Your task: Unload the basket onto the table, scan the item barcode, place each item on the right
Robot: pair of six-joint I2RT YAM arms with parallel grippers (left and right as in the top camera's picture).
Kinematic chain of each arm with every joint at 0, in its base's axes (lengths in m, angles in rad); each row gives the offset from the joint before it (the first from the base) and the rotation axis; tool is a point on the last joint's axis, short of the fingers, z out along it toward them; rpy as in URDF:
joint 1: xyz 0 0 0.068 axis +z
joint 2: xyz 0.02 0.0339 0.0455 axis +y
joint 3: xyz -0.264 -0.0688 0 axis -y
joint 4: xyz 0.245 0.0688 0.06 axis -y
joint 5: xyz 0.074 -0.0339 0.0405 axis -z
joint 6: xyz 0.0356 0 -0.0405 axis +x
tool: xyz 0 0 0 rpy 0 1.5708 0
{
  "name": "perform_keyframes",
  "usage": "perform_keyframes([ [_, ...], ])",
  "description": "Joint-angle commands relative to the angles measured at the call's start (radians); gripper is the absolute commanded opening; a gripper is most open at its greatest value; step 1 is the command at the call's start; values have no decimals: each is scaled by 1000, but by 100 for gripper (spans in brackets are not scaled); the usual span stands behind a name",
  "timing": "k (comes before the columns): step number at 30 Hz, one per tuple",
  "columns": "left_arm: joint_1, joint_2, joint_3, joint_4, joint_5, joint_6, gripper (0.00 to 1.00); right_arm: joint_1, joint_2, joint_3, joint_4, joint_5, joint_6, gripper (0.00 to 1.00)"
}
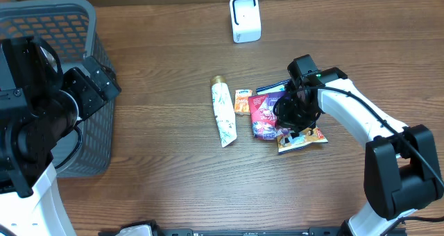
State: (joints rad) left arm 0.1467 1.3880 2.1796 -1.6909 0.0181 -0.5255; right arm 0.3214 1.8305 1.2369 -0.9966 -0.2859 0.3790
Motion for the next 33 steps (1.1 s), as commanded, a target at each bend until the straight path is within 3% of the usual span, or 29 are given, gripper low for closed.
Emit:
perform_keyframes([
  [1, 10, 0, 7, 2, 0, -17, 100, -3, -7, 13, -21, 46, 18, 4],
  [6, 10, 0, 7, 2, 0, -17, 100, -3, -7, 89, -89, 83, 14, 4],
  [11, 10, 0, 7, 2, 0, -17, 100, -3, -7, 239, -240, 304, 24, 4],
  [14, 10, 0, 7, 2, 1, -17, 100, 0, -7, 358, -378, 457, 103, 4],
  [16, 10, 0, 7, 2, 0, -17, 100, 11, -7, 399, -427, 517, 127, 9],
  [23, 10, 0, 7, 2, 1, -17, 100, 30, -6, 399, -396, 421, 145, 15],
  [25, 10, 0, 7, 2, 1, -17, 100, 37, -6, 399, -391, 419, 144, 24],
  [27, 10, 0, 7, 2, 0, -17, 100, 38, -6, 399, -392, 400, 111, 41],
  [28, 10, 0, 7, 2, 0, -17, 100, 38, -6, 399, -395, 331, 1, 45],
  [32, 10, 0, 7, 2, 1, -17, 100, 38, -6, 399, -417, 241, -126, 82],
  [33, 10, 0, 7, 2, 0, -17, 100, 38, -6, 399, -422, 254, -126, 86],
])
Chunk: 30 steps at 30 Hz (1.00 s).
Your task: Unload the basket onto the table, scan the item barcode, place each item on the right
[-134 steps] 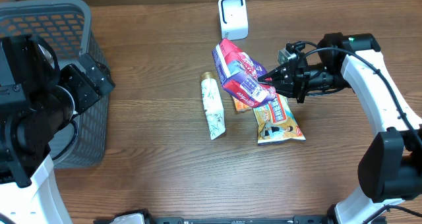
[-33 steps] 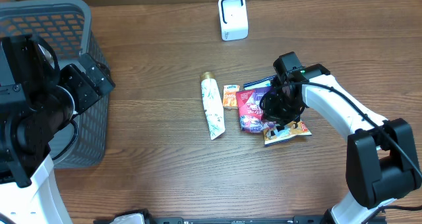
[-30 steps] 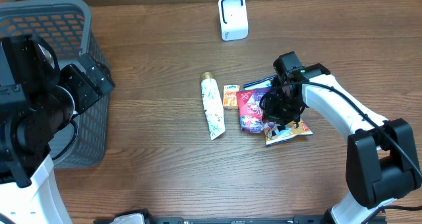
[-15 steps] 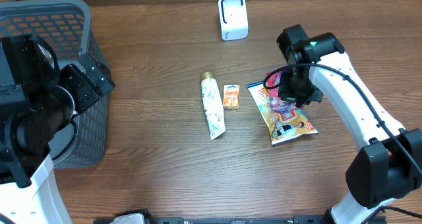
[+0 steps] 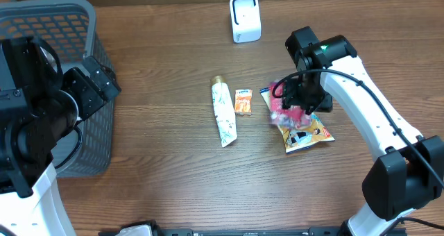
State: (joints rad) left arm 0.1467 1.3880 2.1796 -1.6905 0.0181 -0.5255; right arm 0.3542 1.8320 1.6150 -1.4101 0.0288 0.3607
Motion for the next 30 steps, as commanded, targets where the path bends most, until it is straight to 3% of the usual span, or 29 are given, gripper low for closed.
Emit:
perform_keyframes([
  [1, 10, 0, 7, 1, 1, -17, 100, 5, -8, 24, -14, -30, -107, 92],
  [7, 10, 0, 7, 1, 0, -17, 100, 27, -8, 151, -89, -3, -108, 94],
  [11, 10, 0, 7, 1, 0, -17, 100, 109, -7, 179, -49, 8, -107, 94],
  [19, 10, 0, 7, 1, 1, -17, 100, 323, 46, 117, 87, 287, -14, 93],
  [30, 10, 0, 7, 1, 0, -17, 100, 438, 264, 21, 172, 449, 93, 80],
])
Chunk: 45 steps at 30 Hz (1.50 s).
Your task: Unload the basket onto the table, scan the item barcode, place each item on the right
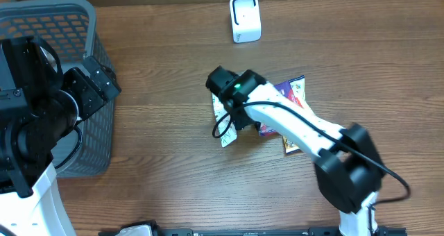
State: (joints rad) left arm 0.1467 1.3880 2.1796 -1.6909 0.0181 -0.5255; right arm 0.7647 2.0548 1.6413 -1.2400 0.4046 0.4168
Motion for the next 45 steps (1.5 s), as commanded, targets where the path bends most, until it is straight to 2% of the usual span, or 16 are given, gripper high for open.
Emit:
perform_keyframes([
  [1, 10, 0, 7, 2, 0, -17, 100, 34, 54, -5, 2, 83, 37, 79],
  [3, 10, 0, 7, 2, 1, -17, 100, 49, 72, -5, 0, 97, 42, 79],
  [12, 10, 2, 7, 2, 0, -17, 100, 71, 112, -19, -13, 164, 112, 61],
  [16, 10, 2, 7, 2, 1, -17, 100, 58, 113, -41, 11, 172, 111, 45],
  [23, 10, 3, 7, 2, 1, -17, 100, 39, 113, -116, 61, 185, 120, 44],
  [25, 10, 4, 7, 2, 0, -17, 100, 38, 113, -116, 62, 185, 119, 37],
  [30, 10, 4, 7, 2, 0, -17, 100, 38, 113, -110, 60, 177, 135, 5],
  [32, 10, 4, 7, 2, 0, -17, 100, 38, 113, -92, 49, 162, 138, 4],
  [39, 10, 4, 7, 2, 1, -17, 100, 7, 109, 109, -109, 49, 137, 4],
  [42, 10, 4, 7, 2, 0, -17, 100, -49, 107, 321, -267, -93, 110, 3],
  [45, 10, 4, 7, 2, 1, -17, 100, -109, 100, 491, -354, -319, -23, 3],
])
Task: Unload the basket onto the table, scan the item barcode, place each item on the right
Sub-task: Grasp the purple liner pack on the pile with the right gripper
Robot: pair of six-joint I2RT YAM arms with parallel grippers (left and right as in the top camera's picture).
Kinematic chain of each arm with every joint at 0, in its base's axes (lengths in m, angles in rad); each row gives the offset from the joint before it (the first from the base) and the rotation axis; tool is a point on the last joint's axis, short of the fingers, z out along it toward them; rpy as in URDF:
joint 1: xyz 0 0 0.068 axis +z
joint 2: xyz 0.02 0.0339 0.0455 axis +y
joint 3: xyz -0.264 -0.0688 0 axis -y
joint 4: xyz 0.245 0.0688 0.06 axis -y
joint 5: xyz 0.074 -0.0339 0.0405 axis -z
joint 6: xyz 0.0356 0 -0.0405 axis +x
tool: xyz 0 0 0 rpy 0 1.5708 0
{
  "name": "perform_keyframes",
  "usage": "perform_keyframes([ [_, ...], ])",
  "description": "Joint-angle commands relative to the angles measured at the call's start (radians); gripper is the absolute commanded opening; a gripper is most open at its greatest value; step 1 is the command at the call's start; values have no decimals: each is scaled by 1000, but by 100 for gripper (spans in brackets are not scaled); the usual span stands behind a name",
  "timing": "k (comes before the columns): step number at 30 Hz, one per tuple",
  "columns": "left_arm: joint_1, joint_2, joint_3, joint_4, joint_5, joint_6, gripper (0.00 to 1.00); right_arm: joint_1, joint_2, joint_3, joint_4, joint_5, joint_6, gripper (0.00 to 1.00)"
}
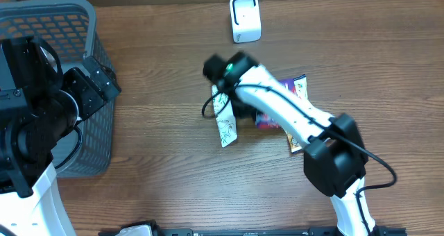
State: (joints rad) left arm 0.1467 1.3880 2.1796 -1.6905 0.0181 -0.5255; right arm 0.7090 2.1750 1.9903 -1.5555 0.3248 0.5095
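The white barcode scanner (245,19) stands at the back of the table. A white tube (225,125) lies at the middle, its upper end covered by my right arm (277,107). The right gripper (239,110) hangs low beside the tube, and the wrist hides its fingers. A purple-blue packet (295,89) and the corner of an orange packet (296,144) show from under the arm. The small orange packet is hidden. My left arm (90,83) stays at the left by the basket, its fingers unclear.
A grey mesh basket (62,17) fills the far left, with the left arm's bulk in front of it. The brown wooden table (159,180) runs under everything.
My right wrist has shifted slightly up and toward the scanner, still over the tube's upper end. The packets under the arm lie about where they were. The left arm has not moved.
The right gripper was first down on the pile of packets at the right. Then it was raised with a blurred red packet under it. Later it had swung left over the tube and the small orange packet, where it is now.
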Motion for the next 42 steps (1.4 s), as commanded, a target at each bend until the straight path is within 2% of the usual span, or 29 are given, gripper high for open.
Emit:
perform_keyframes([
  [1, 10, 5, 7, 1, 0, -17, 100, -73, -26, 167, -40, -313, -161, 4],
  [5, 10, 4, 7, 1, 1, -17, 100, -177, -37, 183, -26, -695, -345, 4],
  [8, 10, 4, 7, 1, 0, -17, 100, -269, -37, 155, -26, -910, -435, 4],
  [16, 10, 5, 7, 1, 0, -17, 100, -486, -37, -11, 11, -1184, -559, 4],
  [20, 10, 4, 7, 1, 0, -17, 100, -591, -37, -229, 147, -1412, -560, 4],
  [23, 10, 5, 7, 1, 1, -17, 100, -643, -37, -362, 234, -1493, -559, 4],
  [27, 10, 5, 7, 1, 0, -17, 100, -711, -37, -421, 267, -1376, -558, 6],
  [34, 10, 5, 7, 1, 0, -17, 100, -776, -63, -301, 175, -911, -445, 27],
  [36, 10, 5, 7, 1, 1, -17, 100, -776, -74, -221, 126, -803, -426, 38],
  [42, 10, 5, 7, 1, 0, -17, 100, -774, -77, -11, 11, -717, -428, 66],
])
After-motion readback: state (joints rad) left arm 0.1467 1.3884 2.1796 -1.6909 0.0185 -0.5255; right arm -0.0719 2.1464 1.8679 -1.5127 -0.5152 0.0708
